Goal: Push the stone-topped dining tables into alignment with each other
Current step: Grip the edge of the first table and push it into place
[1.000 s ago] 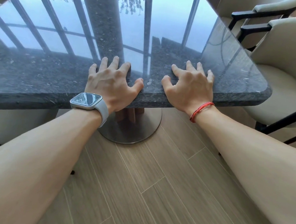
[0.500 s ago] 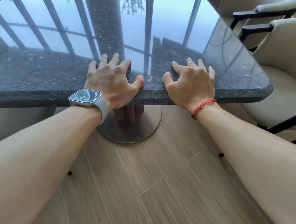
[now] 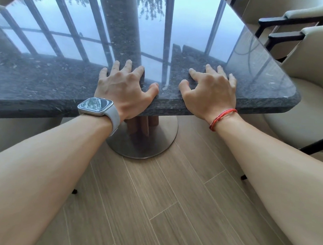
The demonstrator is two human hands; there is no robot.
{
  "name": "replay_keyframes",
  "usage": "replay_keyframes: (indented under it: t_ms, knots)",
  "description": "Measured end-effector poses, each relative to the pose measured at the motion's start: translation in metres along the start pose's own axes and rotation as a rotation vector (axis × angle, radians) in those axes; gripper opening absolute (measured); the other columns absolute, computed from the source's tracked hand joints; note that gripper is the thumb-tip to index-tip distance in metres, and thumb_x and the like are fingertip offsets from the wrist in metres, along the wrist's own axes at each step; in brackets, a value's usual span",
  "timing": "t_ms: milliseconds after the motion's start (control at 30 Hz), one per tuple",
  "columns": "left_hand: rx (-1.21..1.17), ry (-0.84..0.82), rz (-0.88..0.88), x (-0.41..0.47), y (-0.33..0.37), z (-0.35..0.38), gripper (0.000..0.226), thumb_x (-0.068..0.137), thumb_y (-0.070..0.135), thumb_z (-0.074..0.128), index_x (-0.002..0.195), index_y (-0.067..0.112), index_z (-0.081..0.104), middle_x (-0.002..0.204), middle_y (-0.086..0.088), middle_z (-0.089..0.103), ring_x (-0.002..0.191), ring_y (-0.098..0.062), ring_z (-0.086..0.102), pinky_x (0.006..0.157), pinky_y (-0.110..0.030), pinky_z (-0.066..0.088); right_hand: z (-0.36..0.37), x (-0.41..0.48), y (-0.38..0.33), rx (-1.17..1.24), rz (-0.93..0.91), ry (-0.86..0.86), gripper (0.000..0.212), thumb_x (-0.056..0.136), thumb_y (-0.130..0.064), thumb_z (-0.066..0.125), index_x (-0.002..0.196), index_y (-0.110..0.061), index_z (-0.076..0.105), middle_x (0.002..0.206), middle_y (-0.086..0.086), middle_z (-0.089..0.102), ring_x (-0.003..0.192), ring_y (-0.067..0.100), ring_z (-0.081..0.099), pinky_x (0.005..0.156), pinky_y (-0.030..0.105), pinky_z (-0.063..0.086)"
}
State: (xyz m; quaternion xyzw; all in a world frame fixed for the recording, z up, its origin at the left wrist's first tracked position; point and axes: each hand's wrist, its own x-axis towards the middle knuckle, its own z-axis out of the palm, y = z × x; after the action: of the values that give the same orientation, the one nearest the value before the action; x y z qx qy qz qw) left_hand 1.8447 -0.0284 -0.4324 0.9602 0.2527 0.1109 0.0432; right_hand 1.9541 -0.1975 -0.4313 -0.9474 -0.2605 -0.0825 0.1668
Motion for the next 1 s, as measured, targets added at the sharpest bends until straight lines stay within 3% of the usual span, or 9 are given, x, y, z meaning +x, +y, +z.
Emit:
replay_keyframes:
  t_ms: [1000]
  knots:
    - [0.023, 0.04, -0.024, 0.026, 0.022, 0.012, 0.08, 0.082, 0.074, 0.022, 0.13, 0.022, 0.059, 0.147, -0.01, 0.054, 0.14, -0.036, 0.043, 0.114, -0.059, 0.032, 0.002, 0.031, 0.024, 0.01, -0.04, 0.02, 0.044, 0.092, -0.048, 0.047, 0.119, -0.024, 0.071, 0.148, 0.017, 0.053, 0.145, 0.04, 0.035, 0.12, 0.059, 0.016]
